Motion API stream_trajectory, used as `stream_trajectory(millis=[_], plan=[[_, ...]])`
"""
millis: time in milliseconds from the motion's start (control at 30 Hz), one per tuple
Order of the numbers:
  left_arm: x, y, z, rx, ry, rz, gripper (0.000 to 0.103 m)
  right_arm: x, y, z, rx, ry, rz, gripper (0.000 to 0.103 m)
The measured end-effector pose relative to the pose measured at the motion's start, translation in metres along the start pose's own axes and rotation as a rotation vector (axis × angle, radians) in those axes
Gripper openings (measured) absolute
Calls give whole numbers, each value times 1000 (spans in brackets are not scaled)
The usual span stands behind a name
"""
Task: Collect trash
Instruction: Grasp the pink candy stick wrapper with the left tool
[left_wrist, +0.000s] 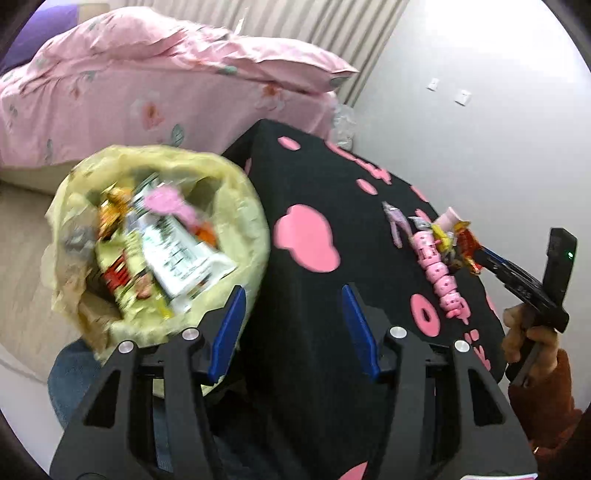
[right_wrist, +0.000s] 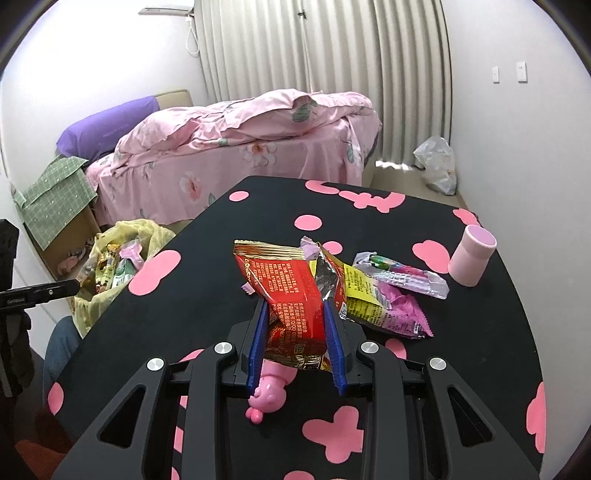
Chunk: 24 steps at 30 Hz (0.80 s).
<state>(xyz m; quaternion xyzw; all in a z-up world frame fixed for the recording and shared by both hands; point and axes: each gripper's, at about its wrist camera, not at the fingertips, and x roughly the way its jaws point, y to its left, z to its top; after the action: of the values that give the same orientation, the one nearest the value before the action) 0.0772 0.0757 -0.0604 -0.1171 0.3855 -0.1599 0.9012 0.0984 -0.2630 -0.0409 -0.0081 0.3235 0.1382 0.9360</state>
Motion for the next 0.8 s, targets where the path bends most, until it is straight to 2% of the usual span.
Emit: stream_trajectory(millis=[33, 100, 267, 467, 567, 633, 700, 767, 800], plan=[[3, -10, 2, 27, -9, -10, 54, -1, 0, 0, -9, 0, -13, 28], [16, -30, 10, 84, -29, -12, 64, -4, -3, 0, -20, -5, -34, 28], [69, -96, 31, 266, 17, -49, 65, -19, -25, 5, 10, -39, -89, 28], [149, -138, 70, 211, 119, -91, 64, -28, -55, 7, 52, -59, -146, 28], [190, -153, 76, 227, 187, -60, 56, -25, -69, 4, 78, -54, -154, 28], [213, -158, 75, 236, 243, -25, 44, -22, -75, 2, 93, -48, -153, 28], [220, -164, 75, 261, 233, 5, 33, -19, -78, 0, 98, -43, -156, 28], [224, -167, 76, 268, 256, 4, 25, -17, -79, 0, 97, -41, -156, 28], [223, -167, 75, 270, 261, 0, 13, -17, -79, 0, 95, -41, -153, 28]])
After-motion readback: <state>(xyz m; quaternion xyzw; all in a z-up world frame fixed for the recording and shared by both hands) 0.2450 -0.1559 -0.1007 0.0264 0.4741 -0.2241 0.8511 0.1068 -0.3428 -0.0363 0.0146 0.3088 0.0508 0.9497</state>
